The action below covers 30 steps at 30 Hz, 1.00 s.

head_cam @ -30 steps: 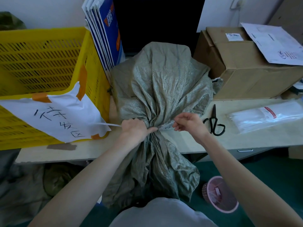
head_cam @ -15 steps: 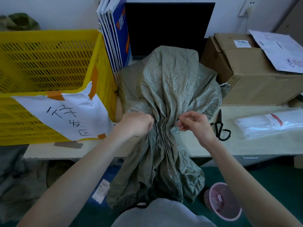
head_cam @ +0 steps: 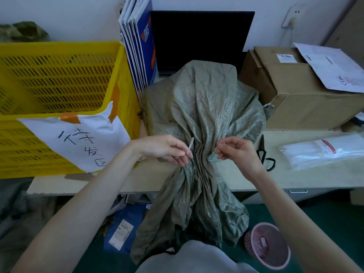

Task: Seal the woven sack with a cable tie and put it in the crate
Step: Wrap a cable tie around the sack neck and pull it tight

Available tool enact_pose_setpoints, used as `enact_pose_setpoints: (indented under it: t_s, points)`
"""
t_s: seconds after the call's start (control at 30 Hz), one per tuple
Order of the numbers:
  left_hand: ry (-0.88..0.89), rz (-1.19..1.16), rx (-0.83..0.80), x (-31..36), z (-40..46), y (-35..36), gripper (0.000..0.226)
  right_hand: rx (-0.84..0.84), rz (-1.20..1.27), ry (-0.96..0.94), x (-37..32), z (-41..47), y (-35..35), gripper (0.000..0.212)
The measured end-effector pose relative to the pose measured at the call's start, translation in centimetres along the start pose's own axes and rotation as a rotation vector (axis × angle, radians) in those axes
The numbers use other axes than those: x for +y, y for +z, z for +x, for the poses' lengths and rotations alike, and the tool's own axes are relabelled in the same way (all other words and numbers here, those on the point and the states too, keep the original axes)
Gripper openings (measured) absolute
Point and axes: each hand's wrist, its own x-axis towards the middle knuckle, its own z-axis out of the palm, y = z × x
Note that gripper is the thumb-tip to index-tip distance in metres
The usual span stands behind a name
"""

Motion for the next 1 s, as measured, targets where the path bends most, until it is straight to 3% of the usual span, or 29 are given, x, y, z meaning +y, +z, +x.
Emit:
enact_pose_setpoints:
  t_s: [0.1,0.3,0.5,0.7,0.87,1.0]
  points:
    - [0.097,-0.038,0.166,-0.3,0.2,0.8,0.012,0.002,0.015,-0.004,0.2,0.0,-0.1,0.005]
    - [0.144,-0.106,0.392,-1.6,0.9,2.2,0.024,0.031,-0.054,0.013,0.7,0.0,0.3,0.006]
    - [0.18,-0.357,0.445,-2.3,1.7,3.5,0.03,0.029,-0.019,0.015,1.0,0.1,0.6,0.006]
    - [0.165,-0.345,0.516,-2.6,1.8,4.5,0.029,0.008,0.222,0.053,2.0,-0.1,0.5,0.009]
    - [0.143,-0.293,0.579,-2.7,1.8,5.0,0.032,-0.004,0.089,0.083,2.2,-0.1,0.5,0.011]
    - [0.135,-0.347,0.604,-3.1,2.0,5.0,0.033,-0.001,0.174,0.053,2.4,0.0,0.7,0.019]
